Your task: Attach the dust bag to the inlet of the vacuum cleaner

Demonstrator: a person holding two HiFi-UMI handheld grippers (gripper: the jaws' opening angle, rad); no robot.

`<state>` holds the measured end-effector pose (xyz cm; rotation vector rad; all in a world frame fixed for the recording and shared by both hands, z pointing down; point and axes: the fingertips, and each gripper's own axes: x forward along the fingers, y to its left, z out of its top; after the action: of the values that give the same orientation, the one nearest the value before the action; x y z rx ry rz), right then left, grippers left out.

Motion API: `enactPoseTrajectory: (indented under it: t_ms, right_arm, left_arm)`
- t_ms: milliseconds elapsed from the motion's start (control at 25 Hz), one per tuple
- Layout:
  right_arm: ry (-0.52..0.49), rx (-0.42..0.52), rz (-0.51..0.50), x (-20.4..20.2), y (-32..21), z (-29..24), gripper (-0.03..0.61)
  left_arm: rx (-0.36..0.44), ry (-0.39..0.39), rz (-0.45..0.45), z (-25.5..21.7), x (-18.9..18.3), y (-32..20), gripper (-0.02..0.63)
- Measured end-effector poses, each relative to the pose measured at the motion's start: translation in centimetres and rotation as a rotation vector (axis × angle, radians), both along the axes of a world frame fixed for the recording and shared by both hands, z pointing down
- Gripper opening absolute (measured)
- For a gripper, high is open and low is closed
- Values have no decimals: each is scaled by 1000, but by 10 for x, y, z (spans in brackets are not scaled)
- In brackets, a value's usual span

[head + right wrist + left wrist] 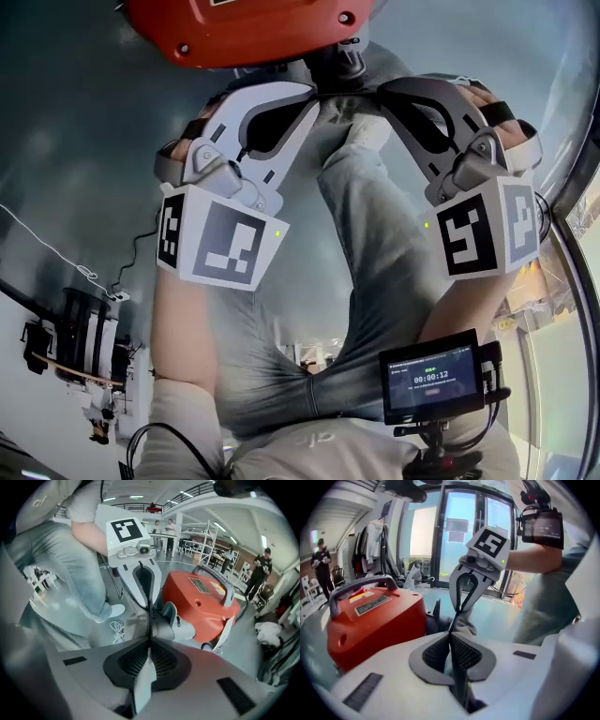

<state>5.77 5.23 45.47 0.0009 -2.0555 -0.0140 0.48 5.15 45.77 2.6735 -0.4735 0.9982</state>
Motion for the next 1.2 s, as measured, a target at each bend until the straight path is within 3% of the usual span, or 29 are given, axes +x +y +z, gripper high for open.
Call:
enactPoseTrajectory:
  t_ms: [120, 240, 360, 480, 600, 760, 880, 1080, 1200]
  right_arm:
    - [-34, 27, -2, -7, -5, -4, 17]
    - [-103, -73, 91, -6, -3, -1, 15]
    - [-63, -124, 108, 0, 2, 4, 14]
    - [-12, -1, 14, -4, -1, -3, 15]
    - [-62, 62, 5, -15, -4, -10, 15]
    - [-197, -65, 131, -15, -3, -4, 15]
    - [-140, -100, 146, -8, -1, 3, 14]
    - [31, -44, 59, -9, -2, 2, 15]
    - [41, -8, 19, -17, -3, -4, 15]
  left_arm:
    - [-38, 31, -63, 4, -7, 2, 15]
    - [-34, -18, -55, -1, -4, 0, 14]
    - [3, -52, -24, -8, -1, -6, 15]
    - [5, -6, -41, -6, -7, -4, 15]
    - [-16, 36, -82, 0, -17, 1, 15]
    - [-15, 24, -92, 3, -16, 2, 14]
    - [5, -38, -58, -4, -11, -4, 15]
    - [-110, 80, -87, -4, -10, -6, 16]
    - [-112, 82, -91, 3, -15, -2, 15]
